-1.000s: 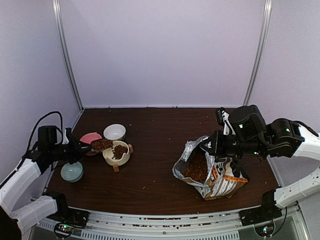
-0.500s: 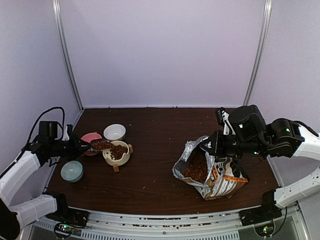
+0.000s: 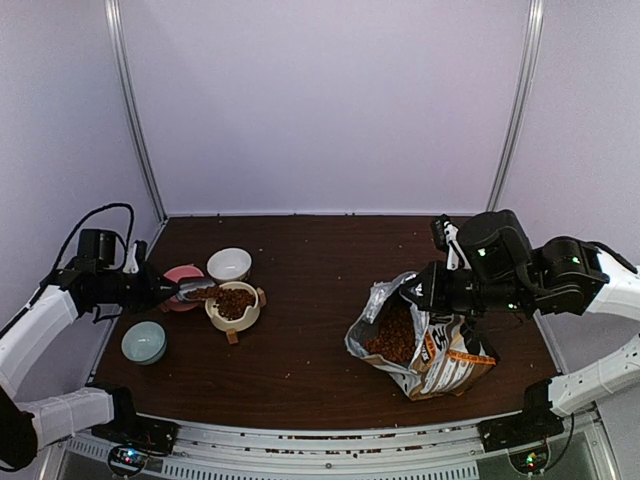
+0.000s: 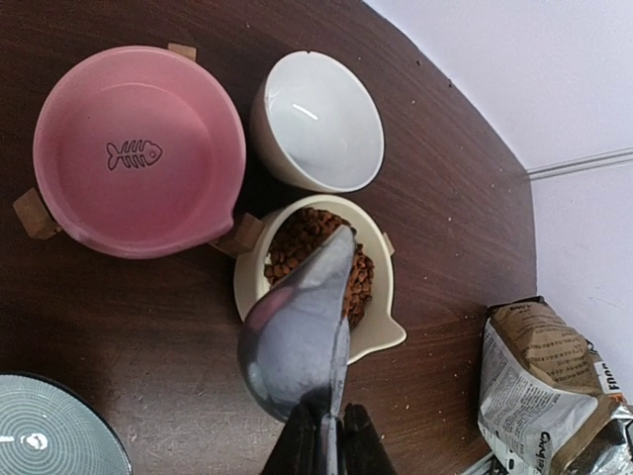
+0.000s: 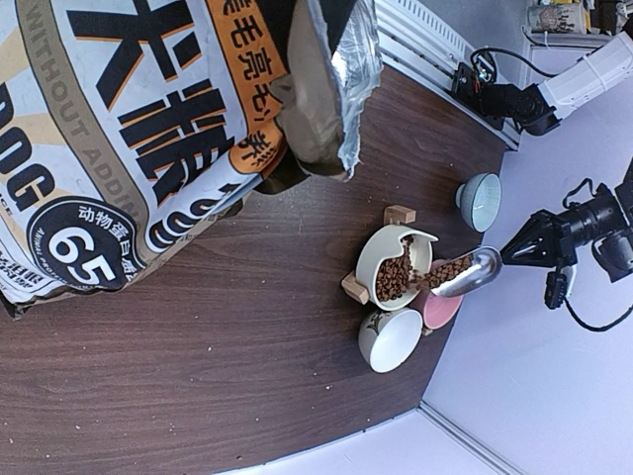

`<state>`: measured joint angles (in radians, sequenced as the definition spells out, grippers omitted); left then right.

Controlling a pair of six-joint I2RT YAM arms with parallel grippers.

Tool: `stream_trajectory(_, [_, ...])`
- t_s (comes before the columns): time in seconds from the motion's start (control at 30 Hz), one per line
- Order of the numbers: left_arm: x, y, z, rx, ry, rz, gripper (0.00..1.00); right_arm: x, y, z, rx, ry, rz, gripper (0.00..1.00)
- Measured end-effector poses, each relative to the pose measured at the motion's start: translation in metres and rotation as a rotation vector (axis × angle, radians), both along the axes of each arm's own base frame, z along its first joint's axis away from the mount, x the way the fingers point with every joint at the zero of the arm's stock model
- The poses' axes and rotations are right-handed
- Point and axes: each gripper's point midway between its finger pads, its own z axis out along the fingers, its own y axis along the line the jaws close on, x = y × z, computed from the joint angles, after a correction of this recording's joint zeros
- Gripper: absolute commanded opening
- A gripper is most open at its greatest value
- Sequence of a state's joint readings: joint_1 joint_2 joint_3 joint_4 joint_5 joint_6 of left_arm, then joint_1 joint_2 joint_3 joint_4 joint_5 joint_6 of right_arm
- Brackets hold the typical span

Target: Serve the pet food

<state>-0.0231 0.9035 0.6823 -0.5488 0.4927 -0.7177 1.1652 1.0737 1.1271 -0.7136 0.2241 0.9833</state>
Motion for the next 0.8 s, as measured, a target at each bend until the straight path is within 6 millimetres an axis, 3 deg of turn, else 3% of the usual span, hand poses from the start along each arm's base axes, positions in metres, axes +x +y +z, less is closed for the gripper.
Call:
stream_trajectory(0.63, [0.007,-0.001,0.027,0.199,-0.014,-0.155,0.00,0.000,0.002,-0.001,-0.016,0.002,0.012,0.00])
stream_trajectory(0.8, [0.005,-0.006,0.024,0.235,-0.006,-0.186,0.00,0.000,0.002,-0.001,-0.015,0.003,0.012,0.00])
